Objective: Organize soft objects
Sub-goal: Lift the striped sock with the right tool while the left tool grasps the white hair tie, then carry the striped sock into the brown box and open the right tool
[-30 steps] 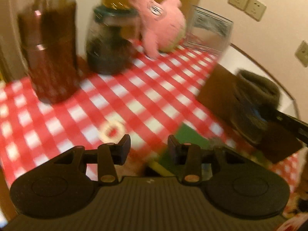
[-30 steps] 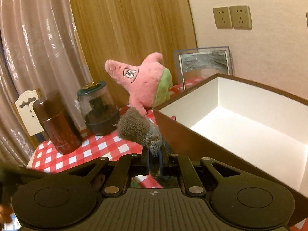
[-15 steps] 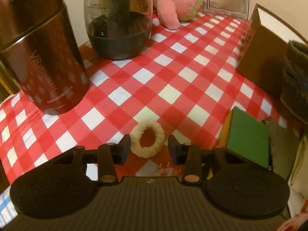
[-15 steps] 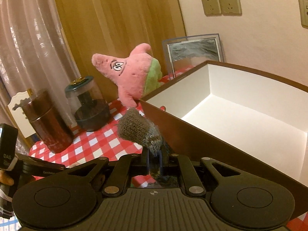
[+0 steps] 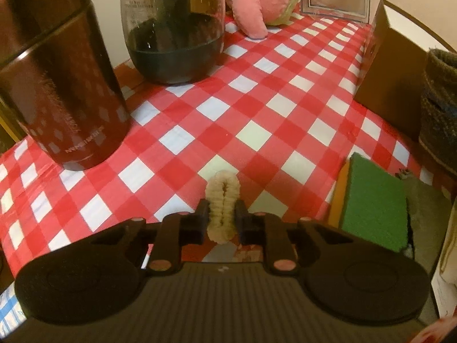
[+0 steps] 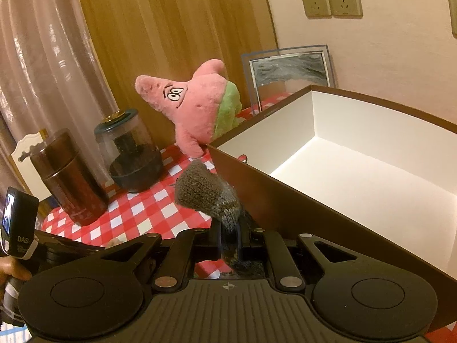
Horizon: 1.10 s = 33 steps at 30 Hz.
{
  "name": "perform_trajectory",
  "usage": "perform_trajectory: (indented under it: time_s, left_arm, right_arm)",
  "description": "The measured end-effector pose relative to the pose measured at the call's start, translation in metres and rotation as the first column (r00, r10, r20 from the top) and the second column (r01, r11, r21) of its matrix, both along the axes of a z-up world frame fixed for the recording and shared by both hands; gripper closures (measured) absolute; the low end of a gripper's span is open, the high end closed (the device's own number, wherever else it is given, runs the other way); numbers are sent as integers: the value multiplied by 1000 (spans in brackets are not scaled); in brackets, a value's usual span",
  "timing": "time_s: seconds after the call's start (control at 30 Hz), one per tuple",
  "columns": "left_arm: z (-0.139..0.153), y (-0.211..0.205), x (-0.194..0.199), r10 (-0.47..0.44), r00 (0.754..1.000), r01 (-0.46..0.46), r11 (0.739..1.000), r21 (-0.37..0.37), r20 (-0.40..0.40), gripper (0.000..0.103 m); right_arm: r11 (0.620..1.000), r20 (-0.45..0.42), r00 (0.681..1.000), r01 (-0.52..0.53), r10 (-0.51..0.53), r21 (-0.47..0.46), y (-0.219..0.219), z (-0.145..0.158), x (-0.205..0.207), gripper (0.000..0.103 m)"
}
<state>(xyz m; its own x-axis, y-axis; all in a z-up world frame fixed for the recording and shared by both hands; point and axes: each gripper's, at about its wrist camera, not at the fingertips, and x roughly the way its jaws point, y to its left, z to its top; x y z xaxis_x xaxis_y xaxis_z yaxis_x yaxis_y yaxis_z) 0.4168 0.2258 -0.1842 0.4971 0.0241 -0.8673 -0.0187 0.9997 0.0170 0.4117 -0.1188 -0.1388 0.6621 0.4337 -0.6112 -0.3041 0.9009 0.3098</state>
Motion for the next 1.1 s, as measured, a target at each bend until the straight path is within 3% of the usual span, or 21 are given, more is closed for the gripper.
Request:
perform_trajectory:
  time_s: [0.5,0.83,1.1]
  left_arm:
    - [89,-41,-49,-47,993,53,997,-52,107,86]
    - [145,-115,-63,-172,965,187,980,-64,196,86]
    - [174,-184,-51,-257,938,286,952,-104,234,86]
  right_arm:
    - [998,53,999,-12,9,57,-17,45,-36,94]
    - [997,106,994,30,-37,73,-60,89,-77,94]
    - [994,139,985,91,-99,65,-105,116,-95,94]
